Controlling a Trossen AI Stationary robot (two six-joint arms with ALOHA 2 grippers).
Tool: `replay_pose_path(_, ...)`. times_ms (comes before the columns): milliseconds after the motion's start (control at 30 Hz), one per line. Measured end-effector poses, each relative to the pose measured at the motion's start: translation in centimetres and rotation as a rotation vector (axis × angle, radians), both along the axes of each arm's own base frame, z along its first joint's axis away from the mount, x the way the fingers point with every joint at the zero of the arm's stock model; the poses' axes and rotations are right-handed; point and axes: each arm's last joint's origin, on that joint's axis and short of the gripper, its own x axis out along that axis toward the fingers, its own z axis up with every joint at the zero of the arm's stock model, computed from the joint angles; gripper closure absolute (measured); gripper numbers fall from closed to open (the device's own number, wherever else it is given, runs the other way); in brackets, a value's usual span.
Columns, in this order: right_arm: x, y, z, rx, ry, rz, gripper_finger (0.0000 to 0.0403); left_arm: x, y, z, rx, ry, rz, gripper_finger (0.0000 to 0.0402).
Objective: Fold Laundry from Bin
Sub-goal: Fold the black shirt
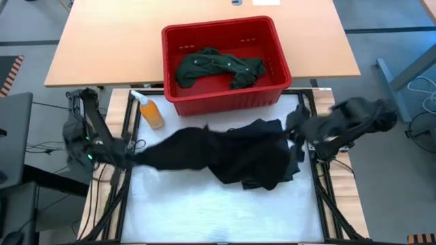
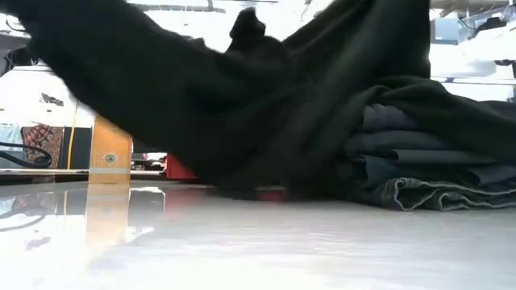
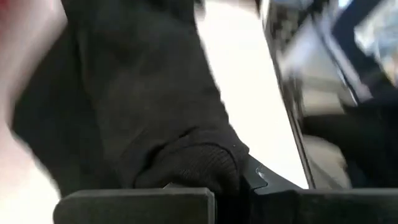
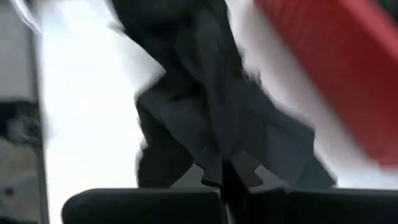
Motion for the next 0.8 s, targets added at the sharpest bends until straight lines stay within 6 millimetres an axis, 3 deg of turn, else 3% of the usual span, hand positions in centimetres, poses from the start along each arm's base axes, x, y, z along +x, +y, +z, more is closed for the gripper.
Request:
replay_pose_path(267,3.7,1.4,-5.3,-0.037,0.222,-0.055,0.0384,0.1,-3.1,-9.5,-0.322,0.544,0.002,0.0401)
replay_pose_path(433,7.2,2.4,-7.8,0.0,0.266,0.016,0.0384,0.5,-5.0,-14.5,-0.516,0.647,-0.029,0.0401)
replay_pose_path(633,11.3,5.0,-11.3,0.056,0.344,0.187,0.0383,1.2,-7.1,-17.4,-0.682,0.588,-0.124,0.0401)
replay_pose_path(800,13.3,6.1,-14.2,0.045,0.444,0.274,0.0383,1.2,-8.5,-19.0,-0.703,0.737,-0.176,0.0401)
